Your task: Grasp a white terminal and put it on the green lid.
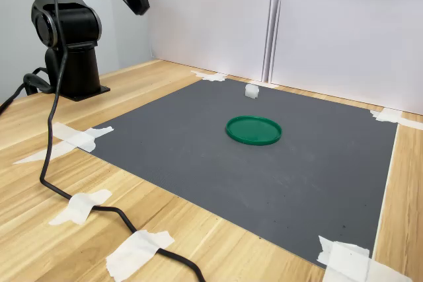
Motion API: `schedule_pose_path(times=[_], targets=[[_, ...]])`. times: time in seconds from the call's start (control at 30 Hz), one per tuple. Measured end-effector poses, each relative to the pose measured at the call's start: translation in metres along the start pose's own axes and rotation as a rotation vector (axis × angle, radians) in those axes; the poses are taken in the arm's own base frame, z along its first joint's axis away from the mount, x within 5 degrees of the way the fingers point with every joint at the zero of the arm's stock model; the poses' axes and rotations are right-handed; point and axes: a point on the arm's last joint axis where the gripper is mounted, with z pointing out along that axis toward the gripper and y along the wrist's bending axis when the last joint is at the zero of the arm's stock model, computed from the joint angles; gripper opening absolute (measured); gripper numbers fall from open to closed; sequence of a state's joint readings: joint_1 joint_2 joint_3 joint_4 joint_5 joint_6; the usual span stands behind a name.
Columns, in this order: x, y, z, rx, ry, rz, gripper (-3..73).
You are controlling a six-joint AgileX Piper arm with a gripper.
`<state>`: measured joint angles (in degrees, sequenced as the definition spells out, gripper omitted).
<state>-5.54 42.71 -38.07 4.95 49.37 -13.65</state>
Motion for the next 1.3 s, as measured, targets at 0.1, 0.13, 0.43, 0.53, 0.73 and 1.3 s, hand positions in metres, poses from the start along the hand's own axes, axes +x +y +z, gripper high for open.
schedule_pose_path(times=[0.1, 0.13, 0.43, 0.53, 0.73, 1.3], targets=[[-0.004, 0.001, 0.018, -0.065, 0.150, -0.040, -1.6], [-0.006, 0.001, 0.024, -0.080, 0.191, -0.040, -1.2], [-0.040, -0.007, 0.052, -0.130, 0.372, -0.060, 20.7], [-0.050, -0.009, 0.059, -0.131, 0.399, -0.032, 34.8], [-0.058, -0.008, 0.072, -0.114, 0.409, 0.054, 58.2], [-0.058, 0.127, 0.109, -0.309, 0.420, -0.101, 63.1]])
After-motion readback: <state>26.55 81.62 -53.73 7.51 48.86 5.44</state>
